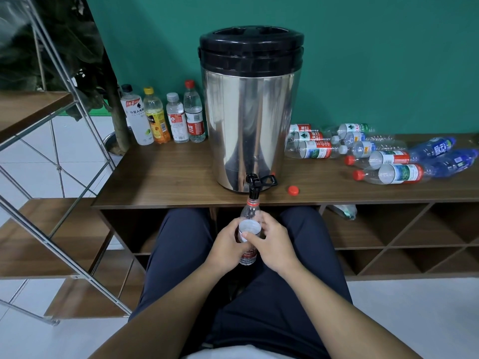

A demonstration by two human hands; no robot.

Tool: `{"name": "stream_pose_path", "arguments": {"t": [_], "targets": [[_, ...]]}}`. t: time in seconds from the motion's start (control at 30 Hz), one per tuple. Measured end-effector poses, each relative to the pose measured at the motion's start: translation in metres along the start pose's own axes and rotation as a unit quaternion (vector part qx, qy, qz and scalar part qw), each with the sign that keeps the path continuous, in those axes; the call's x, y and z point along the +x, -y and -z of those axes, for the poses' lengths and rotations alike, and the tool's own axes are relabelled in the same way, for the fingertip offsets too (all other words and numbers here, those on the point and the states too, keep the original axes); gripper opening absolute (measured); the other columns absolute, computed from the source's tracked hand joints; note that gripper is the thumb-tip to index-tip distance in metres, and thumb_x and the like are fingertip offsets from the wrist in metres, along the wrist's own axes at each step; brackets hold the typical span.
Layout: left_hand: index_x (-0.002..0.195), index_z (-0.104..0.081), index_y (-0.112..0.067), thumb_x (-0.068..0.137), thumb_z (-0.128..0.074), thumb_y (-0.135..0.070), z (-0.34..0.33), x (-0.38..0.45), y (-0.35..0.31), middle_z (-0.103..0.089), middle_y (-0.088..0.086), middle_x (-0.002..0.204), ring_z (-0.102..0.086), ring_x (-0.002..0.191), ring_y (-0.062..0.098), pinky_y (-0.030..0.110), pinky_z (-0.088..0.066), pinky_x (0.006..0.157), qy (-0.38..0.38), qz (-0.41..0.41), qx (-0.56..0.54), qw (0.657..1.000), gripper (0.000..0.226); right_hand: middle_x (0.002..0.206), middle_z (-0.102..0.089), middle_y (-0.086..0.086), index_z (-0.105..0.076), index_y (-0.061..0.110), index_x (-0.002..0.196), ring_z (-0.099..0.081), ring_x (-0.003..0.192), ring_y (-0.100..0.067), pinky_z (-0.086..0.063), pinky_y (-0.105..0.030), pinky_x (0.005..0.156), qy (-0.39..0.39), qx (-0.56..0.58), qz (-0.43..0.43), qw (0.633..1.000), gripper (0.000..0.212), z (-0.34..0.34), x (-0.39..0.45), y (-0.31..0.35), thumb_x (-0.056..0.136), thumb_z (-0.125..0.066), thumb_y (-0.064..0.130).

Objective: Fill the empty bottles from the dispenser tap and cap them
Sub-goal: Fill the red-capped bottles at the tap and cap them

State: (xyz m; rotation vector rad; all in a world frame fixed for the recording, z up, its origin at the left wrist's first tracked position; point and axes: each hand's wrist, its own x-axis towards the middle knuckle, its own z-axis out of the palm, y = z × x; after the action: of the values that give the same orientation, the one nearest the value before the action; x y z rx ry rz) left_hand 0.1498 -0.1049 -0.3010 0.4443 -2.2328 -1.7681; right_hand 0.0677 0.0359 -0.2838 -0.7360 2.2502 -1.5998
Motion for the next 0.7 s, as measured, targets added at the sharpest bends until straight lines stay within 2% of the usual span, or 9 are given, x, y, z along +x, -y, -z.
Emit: {"name": "stream_pose_path", "arguments": {"t": [0.33,0.53,0.7], "targets": [[0.134,-0.071,-0.023,0.086,-0.078,0.007,-0.0011,-0.0004,-0.0010,-0.081,-0.003,0.115,-0.077,0.105,0.016,0.025,-0.059,0.091,-0.001,0.004,-0.014,1.000,0.058,0.109,-0.081,0.008,-0.070,0.035,0.118,-0.078,0.105,-0.014,-0.063,-0.051,0.097,-0.002,0.003,0.004,1.000,0.038,0.0000,0.0000,-0.0009,0.085,-0.088,0.029],[0.135,-0.070,-0.027,0.085,-0.078,0.003,-0.0004,0.0002,-0.0007,-0.080,-0.005,0.117,-0.077,0.108,0.016,0.033,-0.062,0.096,0.001,0.003,-0.001,1.000,0.059,0.111,-0.081,0.010,-0.070,0.033,0.122,-0.078,0.106,-0.013,-0.063,-0.050,0.099,-0.005,-0.001,0.003,1.000,0.042,-0.0007,0.0003,-0.0016,0.086,-0.090,0.026],[0.132,-0.071,-0.026,0.085,-0.078,0.004,-0.0004,-0.0007,-0.0008,-0.080,-0.005,0.115,-0.076,0.105,0.014,0.024,-0.058,0.091,-0.001,0.005,-0.002,1.000,0.056,0.109,-0.081,0.009,-0.069,0.031,0.118,-0.078,0.104,-0.015,-0.063,-0.052,0.098,-0.003,-0.004,0.000,1.000,0.038,-0.0008,0.0009,-0.0021,0.086,-0.089,0.027]]}}
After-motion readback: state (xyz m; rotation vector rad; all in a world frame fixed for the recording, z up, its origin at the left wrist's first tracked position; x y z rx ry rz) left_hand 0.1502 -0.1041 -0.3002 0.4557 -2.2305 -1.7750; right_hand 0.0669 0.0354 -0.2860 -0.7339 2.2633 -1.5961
